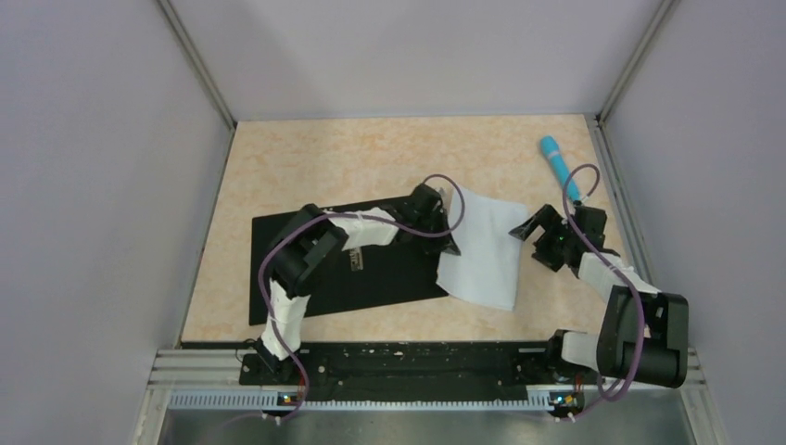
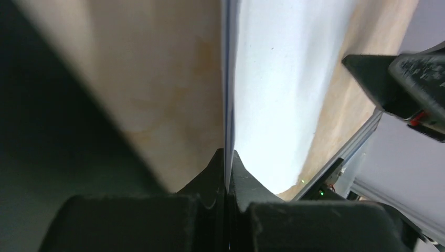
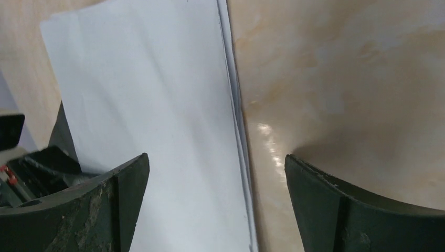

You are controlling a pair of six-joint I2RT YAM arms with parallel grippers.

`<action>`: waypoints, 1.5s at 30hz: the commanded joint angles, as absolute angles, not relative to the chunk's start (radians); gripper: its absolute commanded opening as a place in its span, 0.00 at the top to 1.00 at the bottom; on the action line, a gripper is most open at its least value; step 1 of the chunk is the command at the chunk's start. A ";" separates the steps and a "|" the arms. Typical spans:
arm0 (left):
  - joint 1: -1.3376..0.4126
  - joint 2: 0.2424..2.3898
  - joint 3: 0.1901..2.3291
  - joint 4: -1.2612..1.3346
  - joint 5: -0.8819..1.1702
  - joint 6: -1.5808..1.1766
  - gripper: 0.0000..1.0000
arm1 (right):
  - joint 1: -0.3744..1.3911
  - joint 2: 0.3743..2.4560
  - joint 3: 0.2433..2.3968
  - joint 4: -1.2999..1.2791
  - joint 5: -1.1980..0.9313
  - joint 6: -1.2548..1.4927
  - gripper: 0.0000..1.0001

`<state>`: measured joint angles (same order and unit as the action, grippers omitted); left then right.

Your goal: Put the files into the folder

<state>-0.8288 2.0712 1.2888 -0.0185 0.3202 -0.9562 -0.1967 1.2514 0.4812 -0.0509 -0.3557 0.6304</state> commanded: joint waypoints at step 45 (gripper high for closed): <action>-0.607 1.457 1.618 -0.080 0.728 -1.067 1.00 | 0.075 0.869 0.654 0.305 -0.605 1.447 0.01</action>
